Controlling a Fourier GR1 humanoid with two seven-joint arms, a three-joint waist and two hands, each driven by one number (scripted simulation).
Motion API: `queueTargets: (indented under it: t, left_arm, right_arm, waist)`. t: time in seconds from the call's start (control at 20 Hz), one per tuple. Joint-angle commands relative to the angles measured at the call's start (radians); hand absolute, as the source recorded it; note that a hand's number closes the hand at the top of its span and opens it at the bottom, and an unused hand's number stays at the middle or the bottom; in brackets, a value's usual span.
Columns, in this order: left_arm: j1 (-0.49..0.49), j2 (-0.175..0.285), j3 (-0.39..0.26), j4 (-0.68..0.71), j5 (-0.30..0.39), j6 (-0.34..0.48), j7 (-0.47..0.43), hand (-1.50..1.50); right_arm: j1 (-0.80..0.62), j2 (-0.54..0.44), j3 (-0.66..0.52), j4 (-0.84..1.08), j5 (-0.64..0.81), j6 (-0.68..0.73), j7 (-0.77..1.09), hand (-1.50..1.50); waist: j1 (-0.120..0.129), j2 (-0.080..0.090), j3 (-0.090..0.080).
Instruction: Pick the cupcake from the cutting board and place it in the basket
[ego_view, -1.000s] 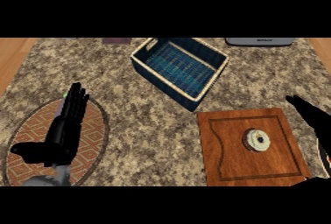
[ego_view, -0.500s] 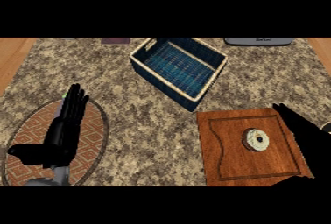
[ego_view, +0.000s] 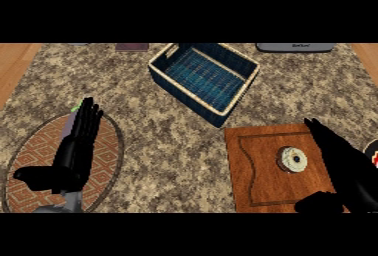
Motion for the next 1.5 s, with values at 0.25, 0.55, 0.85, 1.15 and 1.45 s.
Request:
queueTargets:
  t: [0.25, 0.55, 0.85, 1.15, 1.45]
  left_arm:
    - [0.010, -0.031, 0.046, 0.007, -0.044, -0.034, 0.005, 0.00]
    - [-0.011, -0.070, 0.034, -0.012, -0.087, -0.016, 0.033, 0.00]
    - [0.026, -0.070, 0.054, -0.075, -0.093, -0.049, 0.071, 0.00]
    - [0.024, -0.080, 0.103, -0.035, -0.080, -0.100, 0.035, 0.00]
    - [-0.013, -0.069, 0.146, -0.022, -0.061, -0.143, 0.051, 0.00]
  right_arm:
    - [-0.038, 0.115, -0.088, 0.101, 0.062, 0.098, -0.080, -1.50]
    - [0.061, 0.136, -0.097, 0.087, 0.117, 0.114, -0.132, -1.50]
    - [-0.036, 0.247, -0.091, 0.260, 0.216, 0.094, -0.166, -1.50]
    - [0.076, 0.277, -0.114, 0.191, 0.242, 0.111, -0.222, -1.50]
    - [-0.012, 0.330, -0.130, 0.299, 0.286, 0.116, -0.242, -1.50]
  waist:
    - [0.001, 0.000, 0.000]
    - [-0.003, -0.001, 0.000]
    - [0.003, 0.000, 0.000]
    - [-0.001, 0.000, 0.000]
    - [0.001, 0.000, 0.000]
